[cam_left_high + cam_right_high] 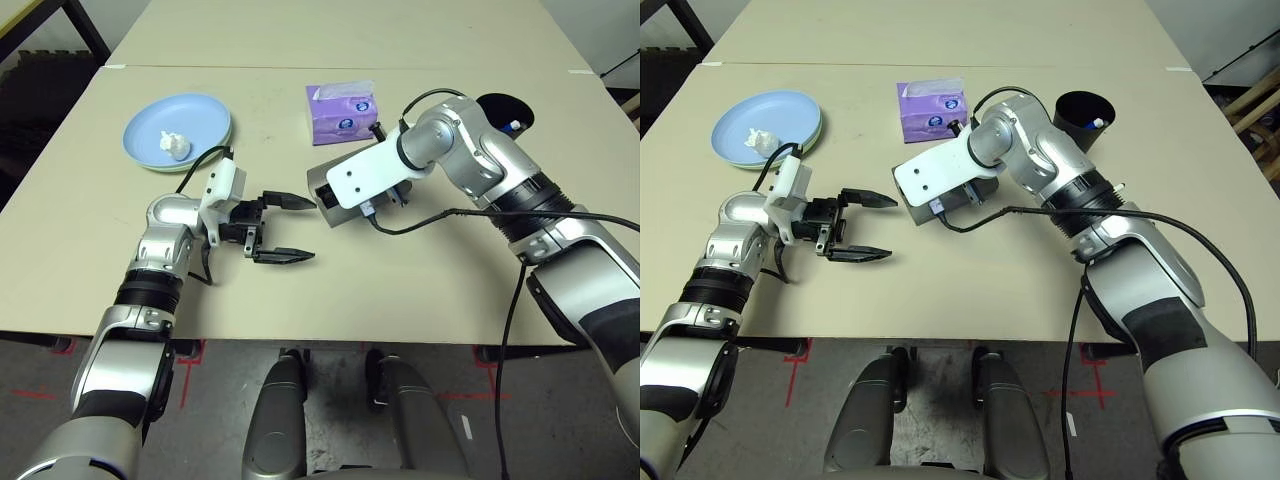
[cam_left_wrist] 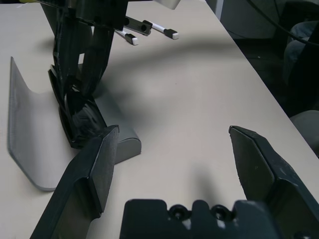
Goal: Organize and tidy the items on the table.
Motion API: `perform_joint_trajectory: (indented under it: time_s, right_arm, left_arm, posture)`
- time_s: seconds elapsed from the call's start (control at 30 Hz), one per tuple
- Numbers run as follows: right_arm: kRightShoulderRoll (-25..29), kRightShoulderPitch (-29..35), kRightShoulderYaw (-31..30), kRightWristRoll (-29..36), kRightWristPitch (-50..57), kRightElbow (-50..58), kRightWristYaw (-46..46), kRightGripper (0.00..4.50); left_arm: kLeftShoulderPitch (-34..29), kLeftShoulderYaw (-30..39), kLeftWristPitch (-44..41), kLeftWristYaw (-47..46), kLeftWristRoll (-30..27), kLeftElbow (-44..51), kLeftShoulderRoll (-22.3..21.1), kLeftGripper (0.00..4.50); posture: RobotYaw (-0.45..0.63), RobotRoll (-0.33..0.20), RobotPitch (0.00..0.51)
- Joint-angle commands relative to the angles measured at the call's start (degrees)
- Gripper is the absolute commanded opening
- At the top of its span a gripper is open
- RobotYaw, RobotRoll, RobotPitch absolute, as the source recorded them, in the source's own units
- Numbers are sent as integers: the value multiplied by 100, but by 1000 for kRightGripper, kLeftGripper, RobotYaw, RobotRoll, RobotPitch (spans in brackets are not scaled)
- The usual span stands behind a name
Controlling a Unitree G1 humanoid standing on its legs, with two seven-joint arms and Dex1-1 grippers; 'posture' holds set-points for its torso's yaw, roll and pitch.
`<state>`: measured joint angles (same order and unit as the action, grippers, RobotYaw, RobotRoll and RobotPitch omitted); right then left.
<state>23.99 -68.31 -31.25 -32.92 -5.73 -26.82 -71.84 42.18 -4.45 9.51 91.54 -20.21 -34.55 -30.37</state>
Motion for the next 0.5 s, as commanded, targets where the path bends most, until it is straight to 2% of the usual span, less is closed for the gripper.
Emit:
perform_joint_trajectory:
  time_s: [0.03,0.5]
  right_arm:
    - [22,32,-53,75,20,92,-96,522]
    - [85,-127,-94,-70,-201,-243,-60,522]
  left_arm:
    - [-74,17,4,54,58,81,-55,4500]
    - [-75,23,-2,36,60,92,-71,4500]
  posture:
    - [133,0,245]
    - [137,0,242]
